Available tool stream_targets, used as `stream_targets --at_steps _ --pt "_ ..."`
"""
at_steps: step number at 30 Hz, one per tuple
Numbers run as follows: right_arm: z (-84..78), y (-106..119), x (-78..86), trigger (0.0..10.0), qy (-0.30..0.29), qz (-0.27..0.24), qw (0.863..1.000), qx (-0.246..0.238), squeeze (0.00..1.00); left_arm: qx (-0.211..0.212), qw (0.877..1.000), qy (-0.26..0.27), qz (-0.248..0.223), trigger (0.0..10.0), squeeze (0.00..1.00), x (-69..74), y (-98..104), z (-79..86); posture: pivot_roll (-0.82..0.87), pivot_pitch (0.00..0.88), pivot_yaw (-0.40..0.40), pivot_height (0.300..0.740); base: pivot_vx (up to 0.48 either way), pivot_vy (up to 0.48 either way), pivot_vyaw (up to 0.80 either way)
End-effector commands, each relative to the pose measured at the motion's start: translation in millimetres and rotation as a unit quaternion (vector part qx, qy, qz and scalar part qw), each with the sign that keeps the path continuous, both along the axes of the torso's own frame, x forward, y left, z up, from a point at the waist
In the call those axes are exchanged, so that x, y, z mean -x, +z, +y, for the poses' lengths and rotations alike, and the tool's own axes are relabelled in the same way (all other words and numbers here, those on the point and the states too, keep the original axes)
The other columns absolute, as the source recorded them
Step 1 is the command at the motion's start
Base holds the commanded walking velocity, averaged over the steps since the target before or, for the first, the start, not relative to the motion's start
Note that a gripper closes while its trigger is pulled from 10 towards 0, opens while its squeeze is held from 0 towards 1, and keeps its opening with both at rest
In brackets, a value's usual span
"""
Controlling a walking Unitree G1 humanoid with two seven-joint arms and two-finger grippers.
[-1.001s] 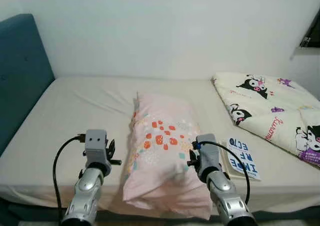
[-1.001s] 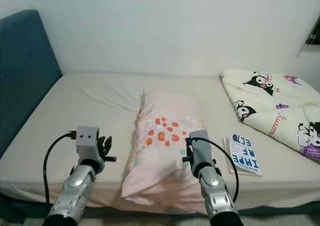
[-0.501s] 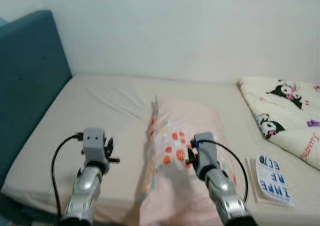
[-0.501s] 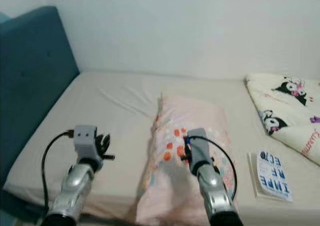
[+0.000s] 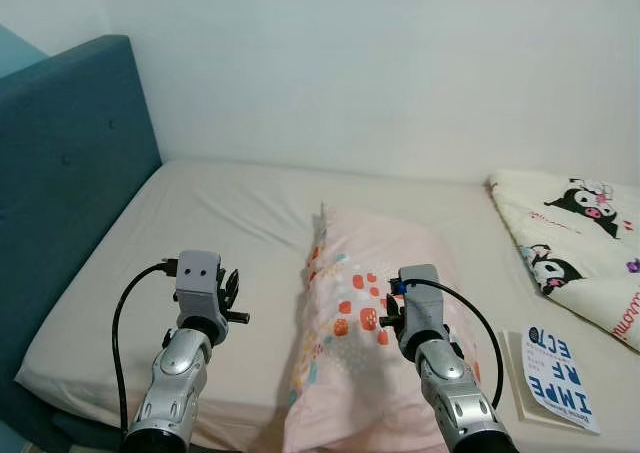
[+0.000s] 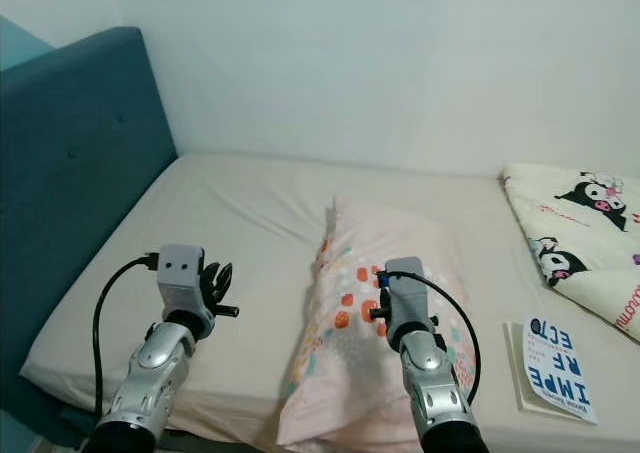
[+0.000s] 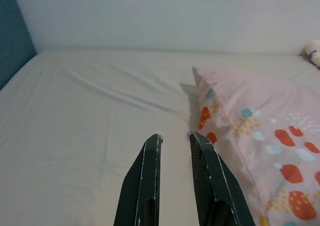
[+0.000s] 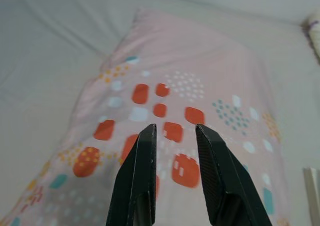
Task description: Clean up the room
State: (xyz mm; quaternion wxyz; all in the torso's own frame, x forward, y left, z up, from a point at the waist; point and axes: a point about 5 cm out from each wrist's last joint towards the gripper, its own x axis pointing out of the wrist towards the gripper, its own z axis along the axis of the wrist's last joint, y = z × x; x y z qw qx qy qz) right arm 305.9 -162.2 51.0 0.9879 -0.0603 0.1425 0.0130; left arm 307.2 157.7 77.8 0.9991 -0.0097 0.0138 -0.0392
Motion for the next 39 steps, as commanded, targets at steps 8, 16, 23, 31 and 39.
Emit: stream_targets --at_steps 8,16,23,31,39 --pt "-7.9 -1.3 0.3 10.0 -0.028 0.006 0.999 -0.017 0.00 -0.005 1.000 -0.007 0.010 10.0 0.00 -2.8 -2.4 -1.6 0.01 0.000 -0.041 0.710 0.000 0.000 0.00" --pt "-9.8 -1.1 0.4 10.0 -0.030 0.008 0.999 -0.014 0.00 -0.003 1.000 -0.006 0.016 10.0 0.00 -2.1 -4.5 -1.2 0.01 0.000 -0.044 0.675 0.000 0.000 0.00" --pt "-10.6 -1.4 1.0 10.0 -0.030 0.010 0.999 -0.013 0.00 0.000 1.000 -0.002 0.020 10.0 0.00 -1.3 -6.3 -0.7 0.00 0.000 -0.047 0.655 0.000 0.000 0.00" --pt "-11.8 -1.4 2.0 10.0 -0.030 0.011 0.999 -0.011 0.00 -0.002 1.000 0.000 0.027 10.0 0.00 0.1 -9.3 -0.8 0.00 0.000 -0.048 0.635 0.000 0.000 0.00" --pt "-14.7 -1.8 4.6 10.0 -0.031 0.012 0.999 -0.007 0.00 0.000 1.000 0.001 0.030 10.0 0.00 1.8 -11.3 -2.0 -0.01 0.000 -0.051 0.600 0.000 0.000 0.00"
